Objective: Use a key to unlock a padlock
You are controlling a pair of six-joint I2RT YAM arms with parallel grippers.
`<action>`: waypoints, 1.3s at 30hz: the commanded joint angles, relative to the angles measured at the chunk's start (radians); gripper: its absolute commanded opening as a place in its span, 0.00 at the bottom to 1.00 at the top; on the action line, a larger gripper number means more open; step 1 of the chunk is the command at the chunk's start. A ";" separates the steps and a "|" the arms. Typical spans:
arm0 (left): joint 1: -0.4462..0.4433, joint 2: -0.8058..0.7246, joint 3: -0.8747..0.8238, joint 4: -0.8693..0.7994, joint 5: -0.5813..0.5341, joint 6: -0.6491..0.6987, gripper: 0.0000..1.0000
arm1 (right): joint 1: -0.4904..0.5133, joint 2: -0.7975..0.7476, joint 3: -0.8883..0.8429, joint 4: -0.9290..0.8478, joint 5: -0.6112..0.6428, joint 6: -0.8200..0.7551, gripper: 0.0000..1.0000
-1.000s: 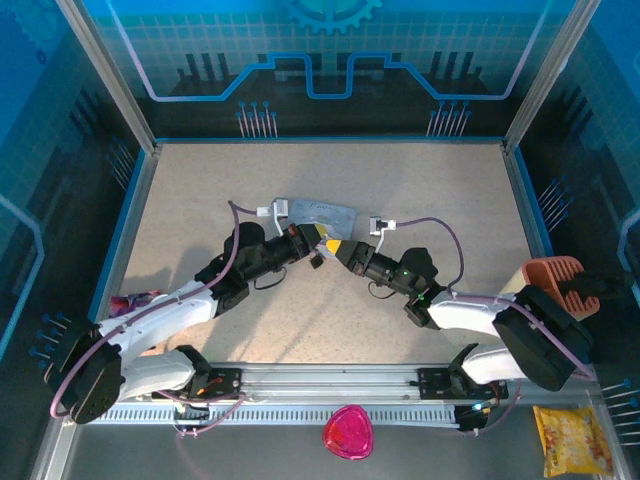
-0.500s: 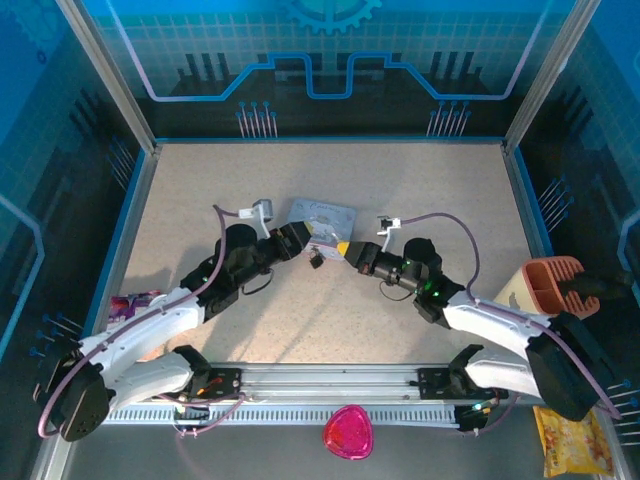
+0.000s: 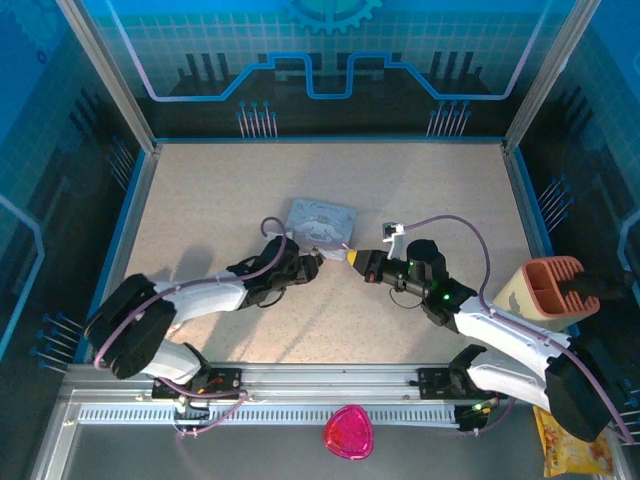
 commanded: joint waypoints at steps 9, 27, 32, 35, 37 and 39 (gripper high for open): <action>-0.001 0.171 0.101 0.042 -0.052 0.027 0.50 | -0.006 -0.009 -0.013 0.041 -0.016 0.009 0.00; 0.023 0.335 0.305 -0.062 -0.056 0.104 0.49 | 0.000 0.010 -0.016 0.055 -0.015 0.021 0.00; 0.029 0.330 0.279 -0.046 -0.048 0.132 0.48 | -0.002 0.017 -0.012 0.054 -0.016 0.022 0.00; 0.032 0.329 0.266 -0.060 -0.061 0.143 0.46 | -0.002 0.024 -0.004 0.052 -0.019 0.022 0.00; 0.039 0.320 0.241 -0.051 -0.063 0.145 0.46 | -0.001 0.025 -0.001 0.051 -0.019 0.021 0.00; 0.046 0.309 0.215 -0.038 -0.063 0.148 0.49 | 0.000 0.027 0.001 0.048 -0.020 0.022 0.00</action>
